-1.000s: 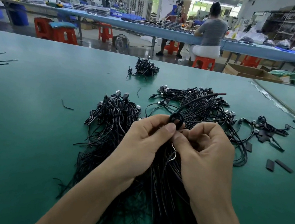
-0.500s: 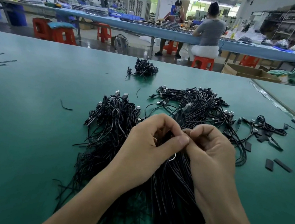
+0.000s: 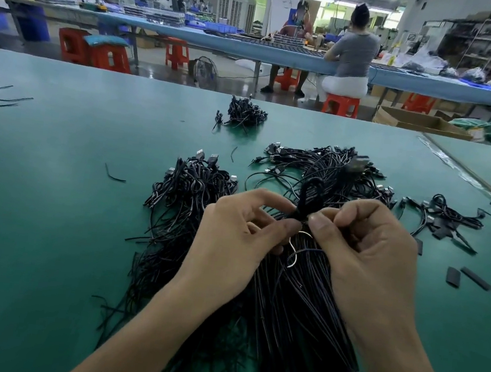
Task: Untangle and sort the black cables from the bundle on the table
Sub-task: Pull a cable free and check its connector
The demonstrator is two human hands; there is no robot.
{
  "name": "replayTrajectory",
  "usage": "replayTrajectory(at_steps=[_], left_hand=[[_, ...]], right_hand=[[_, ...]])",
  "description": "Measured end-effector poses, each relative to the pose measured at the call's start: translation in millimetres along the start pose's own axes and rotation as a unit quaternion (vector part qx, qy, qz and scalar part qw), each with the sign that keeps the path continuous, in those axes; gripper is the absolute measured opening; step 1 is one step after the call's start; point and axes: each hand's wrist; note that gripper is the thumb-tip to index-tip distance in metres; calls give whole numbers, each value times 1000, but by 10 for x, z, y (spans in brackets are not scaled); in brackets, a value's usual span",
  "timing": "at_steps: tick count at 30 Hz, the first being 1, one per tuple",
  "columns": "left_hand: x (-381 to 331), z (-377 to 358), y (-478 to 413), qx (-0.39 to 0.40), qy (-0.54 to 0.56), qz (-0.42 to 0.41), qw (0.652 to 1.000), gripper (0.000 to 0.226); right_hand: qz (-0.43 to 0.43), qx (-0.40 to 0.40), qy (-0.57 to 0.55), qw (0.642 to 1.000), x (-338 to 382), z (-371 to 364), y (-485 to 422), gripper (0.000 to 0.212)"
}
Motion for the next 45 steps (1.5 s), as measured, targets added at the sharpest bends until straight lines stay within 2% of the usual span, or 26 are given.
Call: replayTrajectory(at_steps=[6, 8, 12, 16, 18, 21, 24, 27, 30, 34, 37, 38, 40, 42, 45], left_hand=[[-33, -9, -23, 1, 49, 9, 999, 30], [-61, -13, -36, -20, 72, 5, 997, 33], [-110, -33, -9, -13, 106, 0, 994, 19], [-87, -45, -6, 39, 105, -12, 994, 34], [-62, -70, -15, 47, 103, -10, 994, 35], [-49, -74, -10, 61, 66, -32, 995, 31], [-45, -61, 9, 53, -18, -70, 996, 28], [-41, -66, 18, 25, -100, -107, 989, 36], [-73, -96, 43, 29, -101, -128, 986, 40], [-77, -103, 72, 71, -13, -96, 993, 34], [-66, -89, 64, 49, -7, -95, 994, 10], [-53, -87, 56, 40, -1, -83, 996, 9], [-16, -80, 42, 22, 19, -30, 999, 32], [1, -55, 24, 16, 26, 28, 999, 41], [14, -47, 10, 30, 16, 60, 998, 25]], right_hand=[[-80, 13, -127, 989, -5, -121, 39, 30], [-108, 20, -128, 986, -25, -137, 52, 32], [-120, 55, -137, 982, -11, -116, 43, 39], [-138, 74, -162, 974, -6, -62, 19, 31], [-144, 64, -144, 977, -40, -54, 18, 37], [-146, 45, -138, 979, -66, -50, 16, 36], [-135, 21, -128, 982, -84, -16, 0, 38], [-124, 0, -128, 984, -89, 1, -21, 42], [-120, -7, -177, 977, -93, 20, -24, 42], [-126, -30, -180, 975, -103, 25, -13, 41], [-77, -45, -113, 990, -74, 3, -17, 40], [-59, -44, -94, 993, -58, -1, -16, 41], [-31, -37, -81, 996, -11, 5, -14, 46], [-7, -13, -82, 996, 29, -10, -7, 48], [11, 6, -68, 998, 22, -30, 5, 42]])
Point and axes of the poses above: each hand's wrist, its own y-axis away from the middle knuckle, its own z-axis out of the back of the hand, x = y × z, and after that the axes turned 4 degrees about y, right-handed
